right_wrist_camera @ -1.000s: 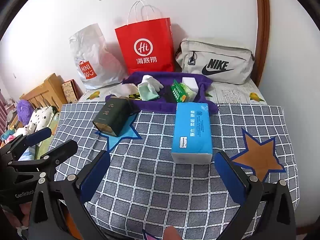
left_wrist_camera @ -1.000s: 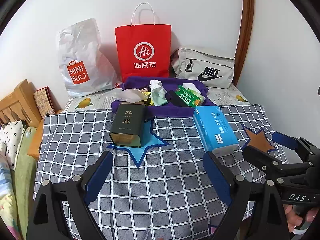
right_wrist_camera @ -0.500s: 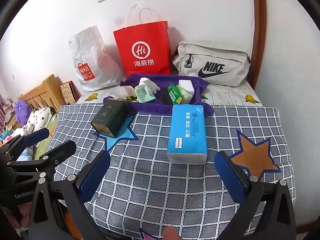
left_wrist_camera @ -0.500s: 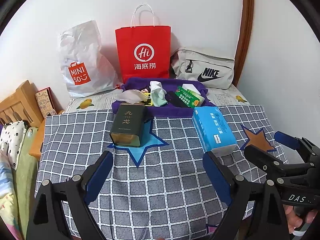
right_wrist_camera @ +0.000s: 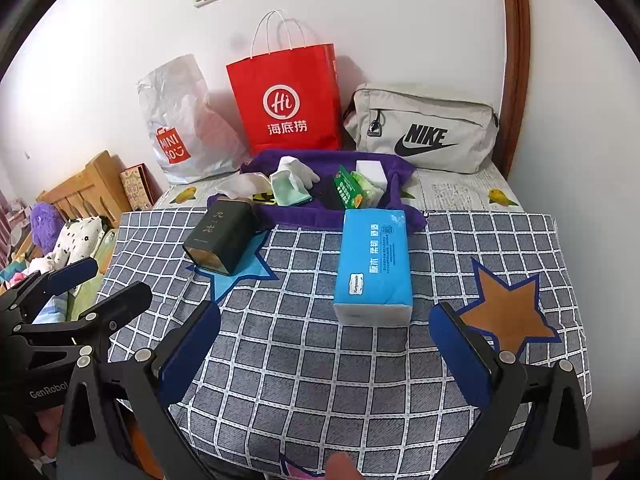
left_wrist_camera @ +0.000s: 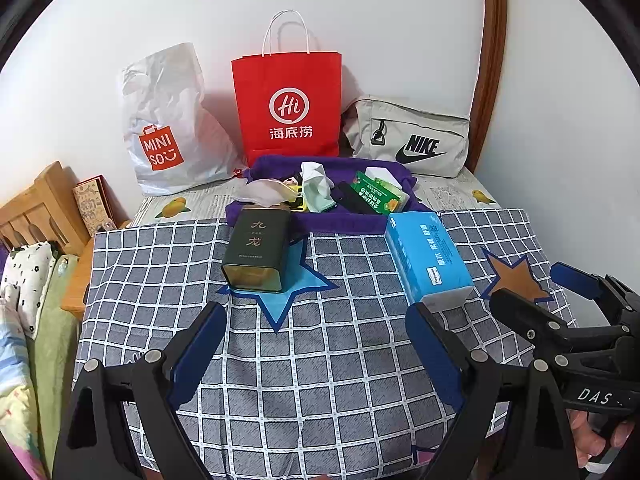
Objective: Organize soft objects
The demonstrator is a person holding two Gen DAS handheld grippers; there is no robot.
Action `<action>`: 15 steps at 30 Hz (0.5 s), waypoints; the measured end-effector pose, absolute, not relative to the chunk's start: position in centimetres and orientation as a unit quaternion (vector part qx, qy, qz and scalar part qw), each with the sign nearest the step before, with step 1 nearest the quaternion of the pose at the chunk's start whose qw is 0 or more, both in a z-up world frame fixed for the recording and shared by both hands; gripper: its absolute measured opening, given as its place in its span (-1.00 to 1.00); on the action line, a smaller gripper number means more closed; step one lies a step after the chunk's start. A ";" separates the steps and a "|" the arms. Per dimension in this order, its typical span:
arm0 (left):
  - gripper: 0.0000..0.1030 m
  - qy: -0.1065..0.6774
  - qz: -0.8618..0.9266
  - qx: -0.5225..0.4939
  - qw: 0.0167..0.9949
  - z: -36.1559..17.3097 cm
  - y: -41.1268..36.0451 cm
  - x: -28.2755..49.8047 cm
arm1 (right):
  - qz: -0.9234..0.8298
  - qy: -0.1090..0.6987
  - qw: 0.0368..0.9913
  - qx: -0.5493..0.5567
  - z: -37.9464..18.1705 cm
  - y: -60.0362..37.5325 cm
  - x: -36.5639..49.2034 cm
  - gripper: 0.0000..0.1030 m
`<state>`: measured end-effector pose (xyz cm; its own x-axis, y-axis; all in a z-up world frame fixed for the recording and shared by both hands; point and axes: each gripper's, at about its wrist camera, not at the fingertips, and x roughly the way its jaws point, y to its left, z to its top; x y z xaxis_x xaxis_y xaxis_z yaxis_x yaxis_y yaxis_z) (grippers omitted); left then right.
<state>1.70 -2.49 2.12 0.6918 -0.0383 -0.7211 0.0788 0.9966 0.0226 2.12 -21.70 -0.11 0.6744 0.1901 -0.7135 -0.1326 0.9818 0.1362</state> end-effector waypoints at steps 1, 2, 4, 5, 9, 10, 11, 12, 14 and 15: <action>0.77 0.391 -0.032 0.025 0.919 2.2 -2.5 1.6 | 0.088 0.393 0.914 0.036 -0.1 -21.7 2.1 0.99; 0.77 0.391 -0.032 0.026 0.920 2.1 -2.5 1.7 | 0.088 0.393 0.915 0.037 -0.1 -21.7 2.0 0.99; 0.77 0.391 -0.032 0.026 0.919 2.1 -2.4 1.7 | 0.088 0.393 0.915 0.038 -0.1 -21.7 2.0 0.99; 0.77 0.392 -0.032 0.026 0.919 2.2 -2.5 1.7 | 0.088 0.393 0.915 0.038 0.0 -21.7 2.0 0.99; 0.77 0.391 -0.032 0.026 0.919 2.2 -2.5 1.7 | 0.086 0.392 0.915 0.038 0.0 -21.7 2.0 0.99; 0.77 0.391 -0.031 0.026 0.919 2.2 -2.5 1.7 | 0.087 0.392 0.915 0.039 0.0 -21.7 1.9 0.99; 0.77 0.392 -0.031 0.026 0.919 2.2 -2.5 1.7 | 0.087 0.392 0.915 0.039 0.0 -21.7 1.9 0.99; 0.77 0.392 -0.030 0.027 0.919 2.2 -2.5 1.7 | 0.087 0.392 0.915 0.039 0.0 -21.7 1.9 0.99; 0.77 0.393 -0.030 0.027 0.919 2.2 -2.5 1.6 | 0.087 0.393 0.915 0.039 -0.1 -21.7 1.9 0.99; 0.77 0.393 -0.030 0.027 0.919 2.1 -2.5 1.6 | 0.087 0.393 0.914 0.039 -0.1 -21.7 1.9 0.99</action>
<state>1.60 -2.47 2.15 0.6894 -0.0340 -0.7236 0.0762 0.9968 0.0258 1.87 -21.67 -0.11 0.6756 0.1902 -0.7123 -0.1288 0.9817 0.1400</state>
